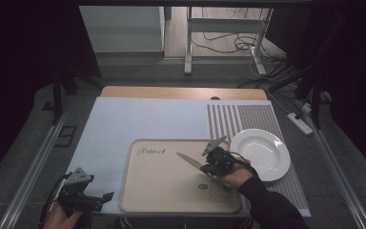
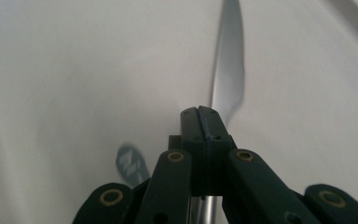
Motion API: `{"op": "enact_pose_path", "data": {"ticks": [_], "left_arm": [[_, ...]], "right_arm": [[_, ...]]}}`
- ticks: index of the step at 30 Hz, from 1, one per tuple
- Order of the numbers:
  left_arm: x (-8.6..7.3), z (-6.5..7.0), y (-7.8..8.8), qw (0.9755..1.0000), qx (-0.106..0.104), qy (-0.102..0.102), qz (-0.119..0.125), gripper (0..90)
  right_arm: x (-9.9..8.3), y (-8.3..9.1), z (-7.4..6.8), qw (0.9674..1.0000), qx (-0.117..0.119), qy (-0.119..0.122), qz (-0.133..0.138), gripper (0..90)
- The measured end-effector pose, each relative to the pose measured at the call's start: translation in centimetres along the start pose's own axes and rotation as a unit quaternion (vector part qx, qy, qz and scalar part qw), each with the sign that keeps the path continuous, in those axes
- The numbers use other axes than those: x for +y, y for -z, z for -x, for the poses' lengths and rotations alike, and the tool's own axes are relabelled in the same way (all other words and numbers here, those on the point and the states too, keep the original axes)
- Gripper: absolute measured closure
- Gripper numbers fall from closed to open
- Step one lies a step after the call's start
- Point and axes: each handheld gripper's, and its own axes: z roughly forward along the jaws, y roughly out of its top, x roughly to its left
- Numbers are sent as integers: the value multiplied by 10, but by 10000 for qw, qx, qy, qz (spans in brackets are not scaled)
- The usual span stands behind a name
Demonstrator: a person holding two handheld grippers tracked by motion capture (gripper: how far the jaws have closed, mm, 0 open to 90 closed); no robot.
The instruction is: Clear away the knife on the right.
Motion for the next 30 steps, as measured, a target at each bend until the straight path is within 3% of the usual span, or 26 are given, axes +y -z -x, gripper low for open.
{"op": "enact_pose_path", "data": {"ticks": [7,10,13,23,30], "left_arm": [[-1,-1,1,10000,-19,19,26,16],[-1,-1,1,10000,-25,19,33,15],[-1,-1,1,10000,-28,20,36,15],[-1,-1,1,10000,-21,5,28,16],[-1,-1,1,10000,-24,6,32,16]], "right_arm": [[30,-32,2,9996,131,239,22,900],[33,-42,5,9994,29,331,-103,900],[31,-41,11,9998,36,181,-51,900],[11,-25,28,9996,-223,83,-167,900],[-3,-17,36,9996,-134,-219,-122,900]]}}
